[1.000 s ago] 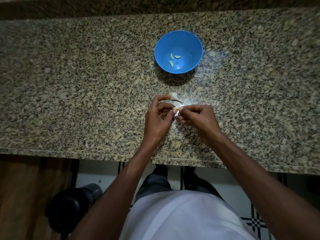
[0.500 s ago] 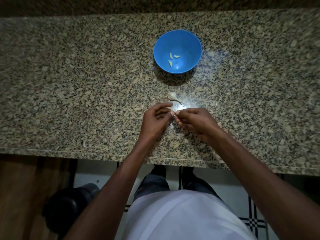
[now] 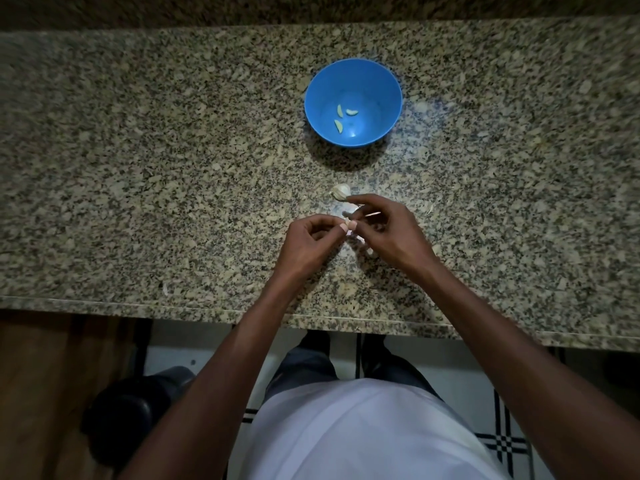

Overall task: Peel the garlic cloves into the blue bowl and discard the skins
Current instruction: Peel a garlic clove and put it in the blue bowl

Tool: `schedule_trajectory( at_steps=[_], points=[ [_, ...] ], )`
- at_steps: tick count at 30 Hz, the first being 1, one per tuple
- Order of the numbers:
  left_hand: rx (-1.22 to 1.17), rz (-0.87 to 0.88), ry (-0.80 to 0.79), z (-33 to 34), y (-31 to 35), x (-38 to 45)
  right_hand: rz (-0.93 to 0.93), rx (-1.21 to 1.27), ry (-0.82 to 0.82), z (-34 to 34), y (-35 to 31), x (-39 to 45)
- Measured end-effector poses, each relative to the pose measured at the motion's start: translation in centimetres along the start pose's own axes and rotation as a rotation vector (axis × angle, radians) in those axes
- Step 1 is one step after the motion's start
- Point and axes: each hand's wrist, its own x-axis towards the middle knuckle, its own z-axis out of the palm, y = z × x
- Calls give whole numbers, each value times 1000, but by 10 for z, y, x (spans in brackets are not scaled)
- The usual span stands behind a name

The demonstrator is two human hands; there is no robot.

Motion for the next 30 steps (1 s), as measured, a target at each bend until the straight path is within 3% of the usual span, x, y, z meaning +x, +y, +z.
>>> schedule_trajectory(
  at_steps=[4,12,16,22,30],
  points=[
    [20,-37,-26,-1,1,2,-76,-60,-31,1,-3,2],
    [-44,16,-19,-3,8,-1,141,417,75,-3,-3,1],
    [29,75,39,0,8,0,131,359,82,-2,-2,1],
    [356,193,173,5,0,3,90,219,76,3,-1,-3],
    [398,113,143,-6,3,8,135,284,2,6,-6,-4]
  ],
)
